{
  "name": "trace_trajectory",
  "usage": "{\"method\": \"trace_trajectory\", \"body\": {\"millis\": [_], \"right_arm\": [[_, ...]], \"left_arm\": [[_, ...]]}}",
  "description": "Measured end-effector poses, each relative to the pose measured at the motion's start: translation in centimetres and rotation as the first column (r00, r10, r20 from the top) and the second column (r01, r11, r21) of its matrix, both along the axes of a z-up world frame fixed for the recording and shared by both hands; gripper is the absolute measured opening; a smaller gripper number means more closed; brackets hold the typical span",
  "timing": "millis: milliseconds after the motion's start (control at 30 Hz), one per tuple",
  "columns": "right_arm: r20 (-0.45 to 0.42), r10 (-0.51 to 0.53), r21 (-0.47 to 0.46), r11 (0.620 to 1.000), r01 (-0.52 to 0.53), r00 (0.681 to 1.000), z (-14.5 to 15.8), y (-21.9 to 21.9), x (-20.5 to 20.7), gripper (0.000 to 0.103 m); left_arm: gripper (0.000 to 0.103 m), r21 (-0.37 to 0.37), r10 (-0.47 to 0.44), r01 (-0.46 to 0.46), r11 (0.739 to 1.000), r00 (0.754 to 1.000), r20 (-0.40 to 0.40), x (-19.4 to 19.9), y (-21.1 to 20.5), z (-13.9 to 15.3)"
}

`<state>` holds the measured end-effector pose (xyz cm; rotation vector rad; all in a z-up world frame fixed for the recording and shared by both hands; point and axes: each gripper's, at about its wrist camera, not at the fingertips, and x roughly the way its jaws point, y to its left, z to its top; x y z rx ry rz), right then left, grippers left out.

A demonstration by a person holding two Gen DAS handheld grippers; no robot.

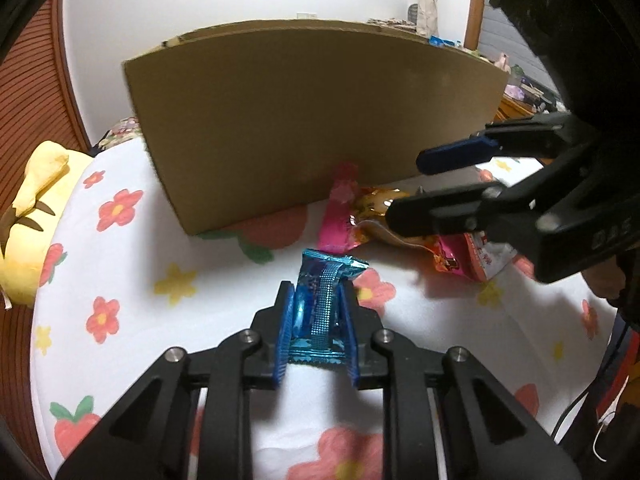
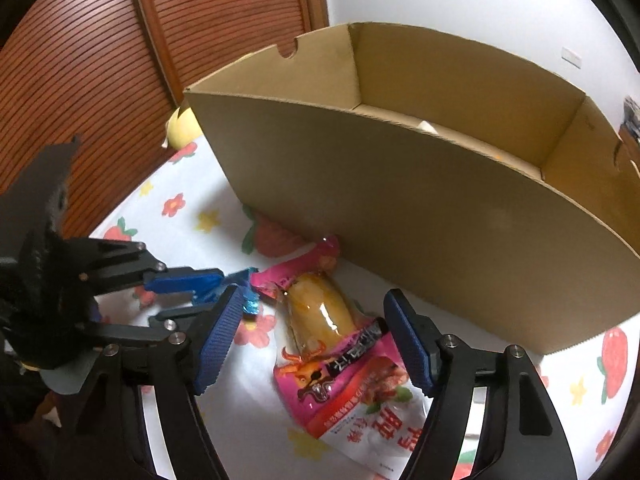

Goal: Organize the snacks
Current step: 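Close left tool on blue candy while right tool grips pink-topped egg packet, then lift blue candy with left tool while right tool carries egg packet toward box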

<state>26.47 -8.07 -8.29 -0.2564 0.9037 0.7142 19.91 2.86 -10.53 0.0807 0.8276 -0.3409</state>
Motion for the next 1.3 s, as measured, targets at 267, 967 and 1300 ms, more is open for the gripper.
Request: {"method": "trace_trajectory", "body": {"millis": [267,967,1300], "right_arm": [[-0.016,0.039,-0.042,0.998,-0.04,0.999,-1.0,1.6,0.4,0.069],[-0.053,0.05,-0.095,0.994,-0.055,0.997,-2.5,1.7,0.3,0.053],[-0.015,0.062,-0.109,0.992,-0.063,0.998,-2.0,1.9,-0.8,0.035]], "left_arm": [[0.021,-0.013,0.029,-0.029,0.999,1.0,0.012,-0.8,1.7,0.1],[0.021,-0.027,0.061,-0.06,0.998,0.998,0.024,-1.5,2.9,0.4],[0.021,-0.024,0.069,-0.068,0.997,0.997,0.027,-1.8,3.0,0.6]]}}
